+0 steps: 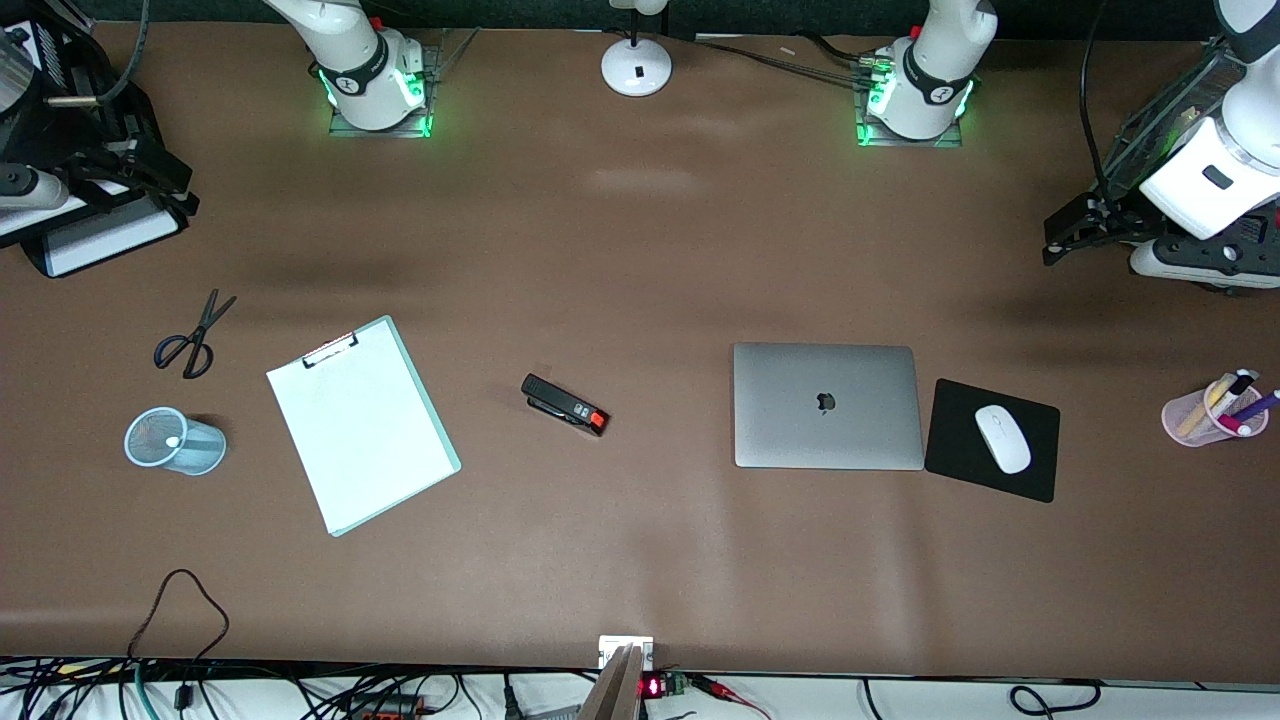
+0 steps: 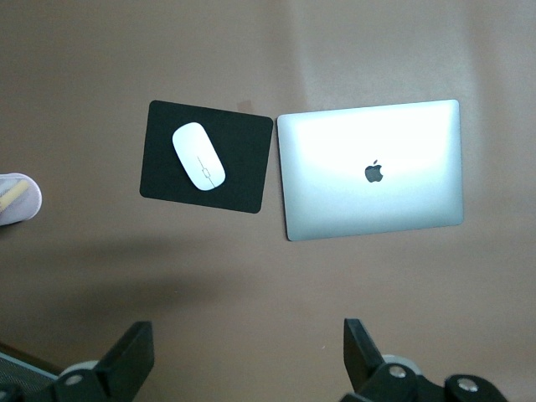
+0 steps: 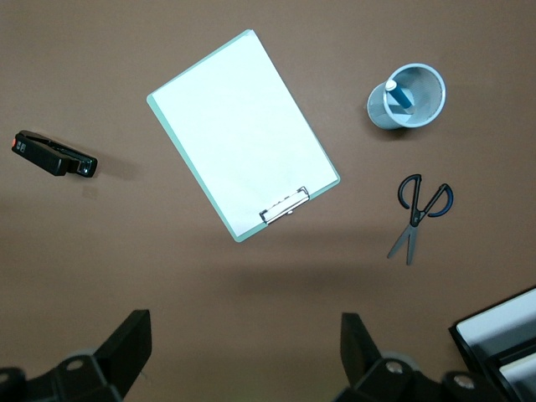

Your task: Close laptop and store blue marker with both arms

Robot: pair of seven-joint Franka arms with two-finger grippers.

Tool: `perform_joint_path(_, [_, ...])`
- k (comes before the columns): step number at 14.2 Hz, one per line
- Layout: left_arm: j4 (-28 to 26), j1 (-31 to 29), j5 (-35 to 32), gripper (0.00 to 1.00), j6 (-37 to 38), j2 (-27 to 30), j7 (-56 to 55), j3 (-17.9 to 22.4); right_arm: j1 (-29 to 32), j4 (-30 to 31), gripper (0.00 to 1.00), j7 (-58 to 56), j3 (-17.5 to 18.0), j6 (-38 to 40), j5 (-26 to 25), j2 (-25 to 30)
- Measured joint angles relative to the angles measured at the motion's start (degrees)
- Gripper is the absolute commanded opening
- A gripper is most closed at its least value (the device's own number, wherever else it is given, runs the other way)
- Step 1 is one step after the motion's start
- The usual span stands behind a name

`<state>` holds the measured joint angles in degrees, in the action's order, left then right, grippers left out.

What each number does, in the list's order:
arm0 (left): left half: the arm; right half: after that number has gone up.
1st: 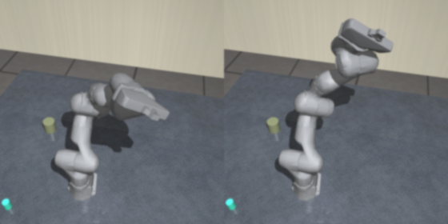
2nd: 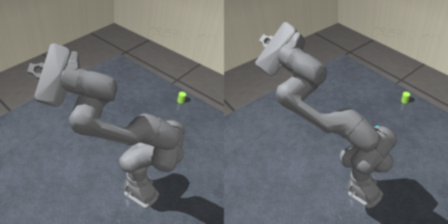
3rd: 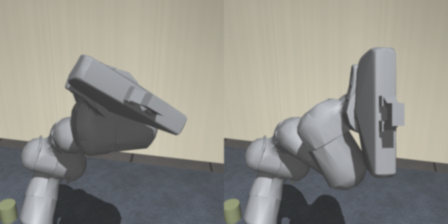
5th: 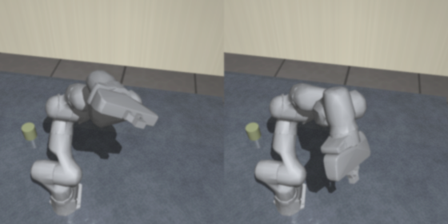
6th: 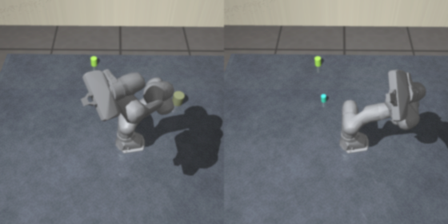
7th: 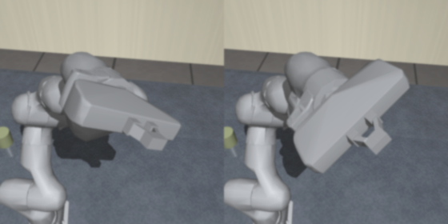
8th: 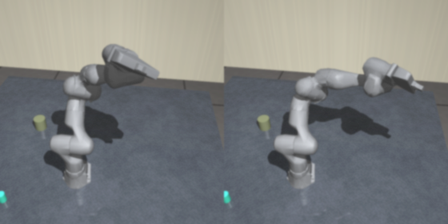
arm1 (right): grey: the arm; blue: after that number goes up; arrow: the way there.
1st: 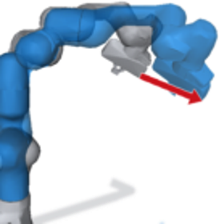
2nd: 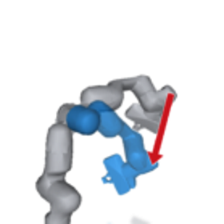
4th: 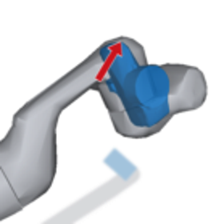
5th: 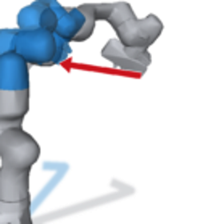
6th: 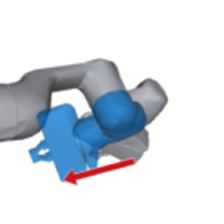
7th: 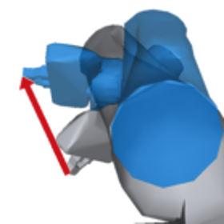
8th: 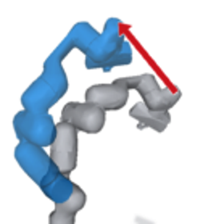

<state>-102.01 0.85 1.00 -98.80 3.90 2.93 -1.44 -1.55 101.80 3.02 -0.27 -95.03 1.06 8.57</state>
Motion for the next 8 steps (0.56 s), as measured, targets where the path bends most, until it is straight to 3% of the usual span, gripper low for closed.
perform_joint_path(8, [0.01,0.0,0.0,1.0,0.0,-0.03,0.28,0.0,0.09,-1.54,1.0,-1.5,-0.41,-0.23,0.0,-2.82])
